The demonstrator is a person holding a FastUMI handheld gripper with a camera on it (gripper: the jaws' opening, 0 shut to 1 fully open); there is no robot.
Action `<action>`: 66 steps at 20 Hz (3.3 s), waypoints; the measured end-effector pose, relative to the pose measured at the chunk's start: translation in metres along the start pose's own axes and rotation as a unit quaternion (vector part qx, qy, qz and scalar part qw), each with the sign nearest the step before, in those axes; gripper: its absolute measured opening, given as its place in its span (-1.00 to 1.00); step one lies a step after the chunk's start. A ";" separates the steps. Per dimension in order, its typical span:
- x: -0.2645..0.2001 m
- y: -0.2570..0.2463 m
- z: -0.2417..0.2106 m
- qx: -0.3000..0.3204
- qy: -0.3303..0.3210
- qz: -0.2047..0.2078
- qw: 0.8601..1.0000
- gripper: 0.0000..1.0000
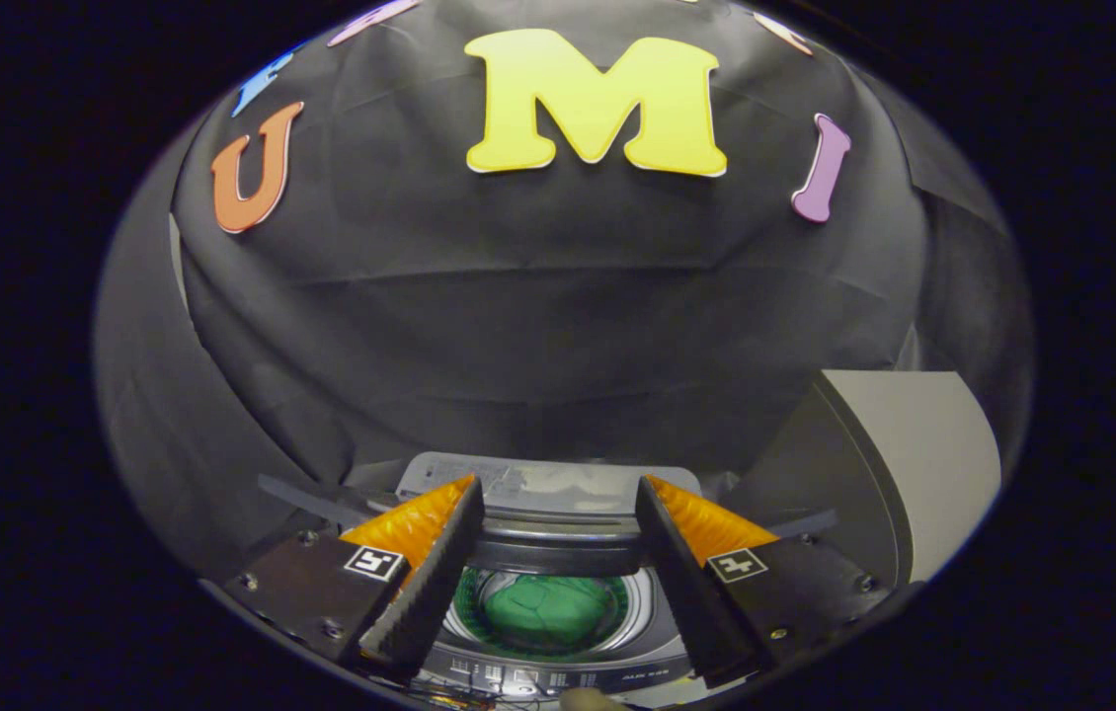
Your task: Put the clothes into the washing machine and then close the washing machine lid.
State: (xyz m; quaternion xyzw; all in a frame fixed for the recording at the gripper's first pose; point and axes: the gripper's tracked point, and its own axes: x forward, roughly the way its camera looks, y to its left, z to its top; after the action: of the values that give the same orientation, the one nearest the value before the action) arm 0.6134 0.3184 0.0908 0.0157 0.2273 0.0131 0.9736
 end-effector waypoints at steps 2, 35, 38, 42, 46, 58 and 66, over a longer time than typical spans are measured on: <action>-0.004 0.000 -0.009 -0.001 0.006 0.003 1.000 0.93; -0.227 -0.054 -0.025 -0.002 -0.132 0.060 0.989 0.94; -0.296 -0.090 -0.022 0.000 -0.196 0.060 0.979 0.94; -0.359 -0.158 -0.031 0.015 -0.245 0.036 0.969 0.96; -0.398 -0.230 -0.062 0.025 -0.261 -0.005 0.965 0.98; -0.482 -0.385 -0.240 0.023 -0.251 -0.048 0.967 0.98; -0.505 -0.425 -0.350 0.038 -0.218 -0.046 0.974 0.98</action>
State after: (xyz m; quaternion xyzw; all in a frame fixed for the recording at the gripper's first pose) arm 0.0137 -0.1144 -0.0149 0.0452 0.0100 -0.0438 0.9980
